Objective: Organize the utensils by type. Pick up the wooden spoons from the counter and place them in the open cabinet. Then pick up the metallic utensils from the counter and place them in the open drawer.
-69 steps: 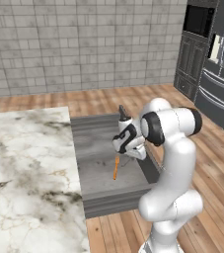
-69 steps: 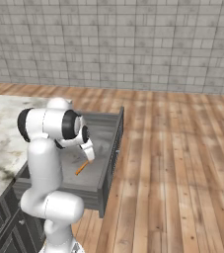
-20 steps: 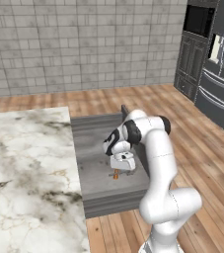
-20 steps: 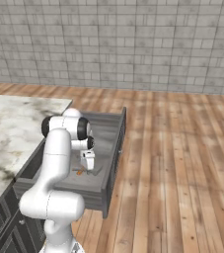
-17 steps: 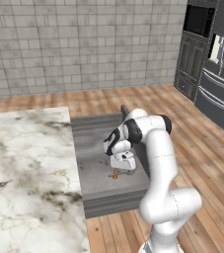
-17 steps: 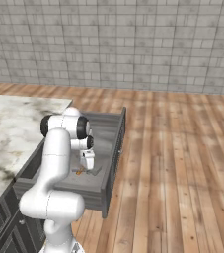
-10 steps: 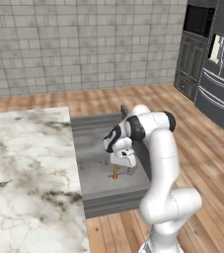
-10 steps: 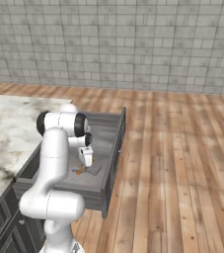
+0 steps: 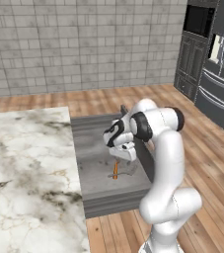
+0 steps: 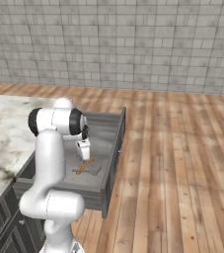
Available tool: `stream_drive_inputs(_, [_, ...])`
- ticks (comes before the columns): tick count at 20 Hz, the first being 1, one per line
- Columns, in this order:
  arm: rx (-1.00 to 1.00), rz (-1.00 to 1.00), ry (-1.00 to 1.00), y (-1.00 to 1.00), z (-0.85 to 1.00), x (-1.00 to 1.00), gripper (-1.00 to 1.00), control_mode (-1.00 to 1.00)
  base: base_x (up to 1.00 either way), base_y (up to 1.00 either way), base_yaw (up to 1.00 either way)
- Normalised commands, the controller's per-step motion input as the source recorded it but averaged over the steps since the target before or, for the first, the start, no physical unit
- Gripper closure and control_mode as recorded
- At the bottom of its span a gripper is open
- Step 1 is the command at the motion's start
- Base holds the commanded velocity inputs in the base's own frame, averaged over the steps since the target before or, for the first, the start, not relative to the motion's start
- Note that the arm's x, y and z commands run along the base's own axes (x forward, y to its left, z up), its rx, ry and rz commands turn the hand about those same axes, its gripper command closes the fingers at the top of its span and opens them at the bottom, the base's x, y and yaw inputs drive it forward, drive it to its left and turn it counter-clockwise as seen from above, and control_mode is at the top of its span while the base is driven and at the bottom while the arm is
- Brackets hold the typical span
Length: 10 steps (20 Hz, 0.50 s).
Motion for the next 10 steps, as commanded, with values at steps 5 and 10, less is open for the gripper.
stream_drive_inputs(5, [0.00, 0.03, -0.23, -0.01, 0.50, -0.43, -1.00, -1.00, 0.00, 0.00, 0.00])
stream_drive_inputs(10, [0.00, 0.24, -0.29, -0.11, 0.49, -0.47, -1.00, -1.00, 0.00, 0.00, 0.00])
